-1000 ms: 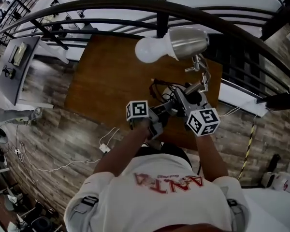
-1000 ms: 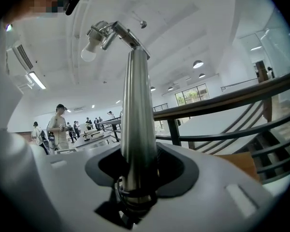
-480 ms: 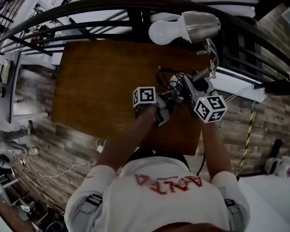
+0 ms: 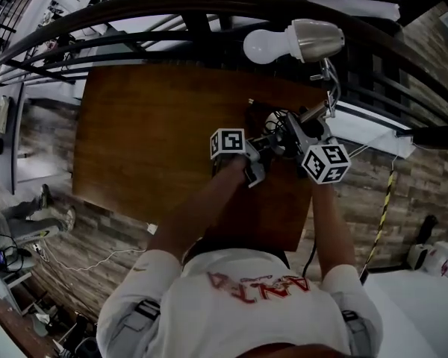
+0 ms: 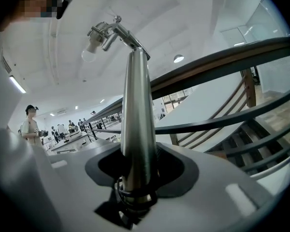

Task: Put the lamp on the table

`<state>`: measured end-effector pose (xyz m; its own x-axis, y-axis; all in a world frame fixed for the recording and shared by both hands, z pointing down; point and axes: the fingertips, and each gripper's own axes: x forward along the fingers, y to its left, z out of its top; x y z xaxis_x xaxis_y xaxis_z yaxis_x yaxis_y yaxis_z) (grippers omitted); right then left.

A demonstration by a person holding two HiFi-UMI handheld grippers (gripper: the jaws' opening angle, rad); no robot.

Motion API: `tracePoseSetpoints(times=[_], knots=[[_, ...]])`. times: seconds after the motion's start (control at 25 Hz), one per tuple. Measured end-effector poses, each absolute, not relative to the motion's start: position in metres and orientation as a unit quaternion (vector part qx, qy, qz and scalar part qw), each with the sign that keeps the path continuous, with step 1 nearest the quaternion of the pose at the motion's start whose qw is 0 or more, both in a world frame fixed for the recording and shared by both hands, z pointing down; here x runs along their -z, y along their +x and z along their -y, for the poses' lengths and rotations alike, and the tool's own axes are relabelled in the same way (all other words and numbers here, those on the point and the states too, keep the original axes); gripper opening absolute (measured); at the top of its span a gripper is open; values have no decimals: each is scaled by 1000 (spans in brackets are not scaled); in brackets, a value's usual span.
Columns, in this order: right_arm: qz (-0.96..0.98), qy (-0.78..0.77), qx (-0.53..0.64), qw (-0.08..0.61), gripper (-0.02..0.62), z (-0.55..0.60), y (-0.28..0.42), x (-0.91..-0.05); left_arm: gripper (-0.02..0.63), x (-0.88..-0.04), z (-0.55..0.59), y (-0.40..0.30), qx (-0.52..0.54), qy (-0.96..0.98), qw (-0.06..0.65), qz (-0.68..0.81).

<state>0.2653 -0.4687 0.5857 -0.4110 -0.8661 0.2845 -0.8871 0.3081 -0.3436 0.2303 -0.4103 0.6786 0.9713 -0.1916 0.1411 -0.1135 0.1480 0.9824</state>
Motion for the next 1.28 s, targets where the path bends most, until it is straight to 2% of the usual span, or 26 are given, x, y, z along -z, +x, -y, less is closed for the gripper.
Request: tracePoseSetpoints(times=[0.96, 1.16, 1.28], knots=[[789, 555, -261, 17, 181, 478, 269, -612, 166, -700, 419, 224, 33, 631, 765, 122], [789, 555, -266, 13, 181, 478, 274, -613, 206, -690, 412, 209, -9, 677, 724, 134], [789, 554, -263, 16, 181, 478, 271, -615, 206, -685, 412, 182, -30, 711, 679, 180]])
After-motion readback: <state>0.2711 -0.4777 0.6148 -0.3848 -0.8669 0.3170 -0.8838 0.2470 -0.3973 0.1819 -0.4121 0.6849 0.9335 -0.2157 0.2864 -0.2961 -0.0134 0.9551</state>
